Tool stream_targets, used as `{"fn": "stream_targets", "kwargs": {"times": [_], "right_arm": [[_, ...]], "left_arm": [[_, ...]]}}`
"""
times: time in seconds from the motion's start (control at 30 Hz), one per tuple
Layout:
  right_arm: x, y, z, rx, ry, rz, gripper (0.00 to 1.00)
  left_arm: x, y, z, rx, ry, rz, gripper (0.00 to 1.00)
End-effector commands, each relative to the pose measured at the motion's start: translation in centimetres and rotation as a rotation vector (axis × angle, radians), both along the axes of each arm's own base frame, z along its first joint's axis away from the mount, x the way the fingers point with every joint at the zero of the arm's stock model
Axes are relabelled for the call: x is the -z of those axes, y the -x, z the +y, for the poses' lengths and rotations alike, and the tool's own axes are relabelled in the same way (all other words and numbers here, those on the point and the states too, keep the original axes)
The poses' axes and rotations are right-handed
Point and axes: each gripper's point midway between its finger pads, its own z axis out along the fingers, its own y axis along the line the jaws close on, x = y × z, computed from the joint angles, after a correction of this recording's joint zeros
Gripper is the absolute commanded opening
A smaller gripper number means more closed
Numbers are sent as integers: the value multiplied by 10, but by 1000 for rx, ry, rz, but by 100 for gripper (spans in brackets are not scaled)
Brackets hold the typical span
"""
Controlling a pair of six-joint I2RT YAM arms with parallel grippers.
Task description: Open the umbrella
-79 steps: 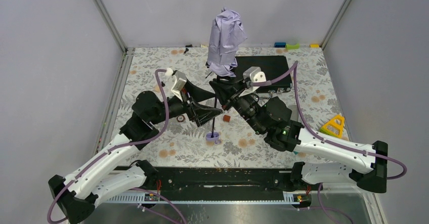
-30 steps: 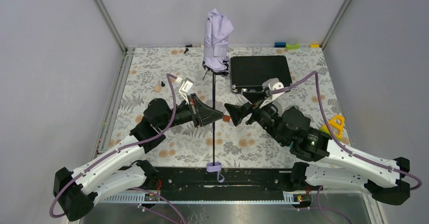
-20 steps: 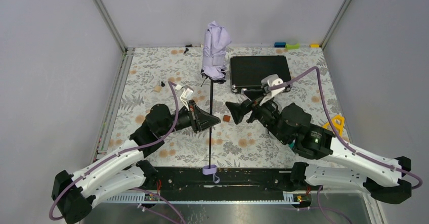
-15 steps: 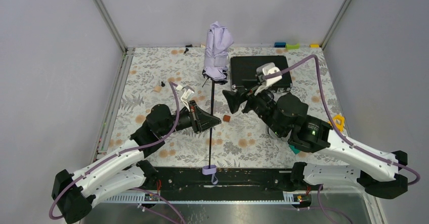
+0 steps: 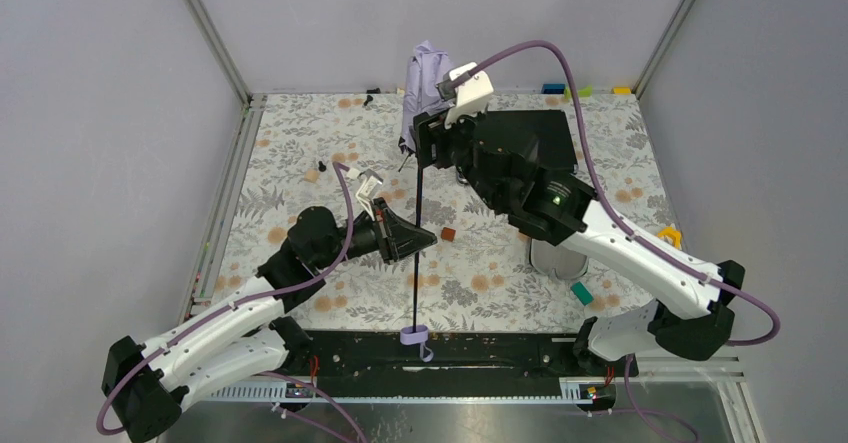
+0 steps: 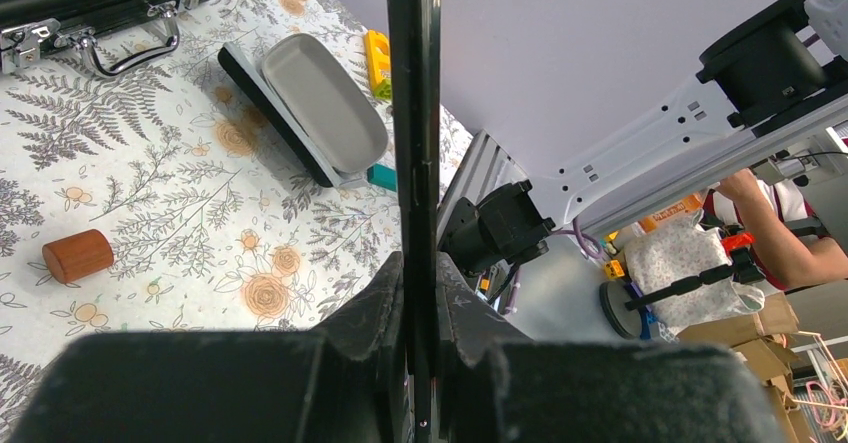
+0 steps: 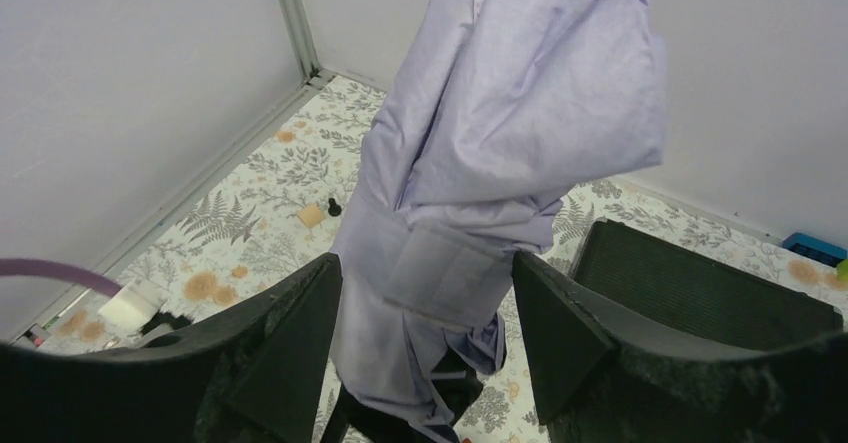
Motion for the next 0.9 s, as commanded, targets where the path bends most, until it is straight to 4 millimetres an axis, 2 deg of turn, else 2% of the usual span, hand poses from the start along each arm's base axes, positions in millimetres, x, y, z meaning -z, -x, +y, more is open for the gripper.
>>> {"fn": "stream_targets", "kwargs": {"times": [0.0, 0.2, 0.53, 0.73, 0.87], "right_arm": [[-24, -13, -4, 43, -14, -35, 69], [-19, -23, 0, 73, -8, -34, 61], [-17, -25, -3, 87, -28, -44, 23], [-12, -21, -4, 71, -45, -38, 20], [-6, -20, -6, 56, -51, -41, 1]], "left_arm": [[-50, 5, 3, 10, 124, -182, 0], [-55, 9, 4, 18, 135, -193, 0], [-55, 11, 4, 24, 136, -191, 0], [-57, 13, 4, 31, 142, -199, 0], [-58, 13, 4, 31, 147, -206, 0]]}}
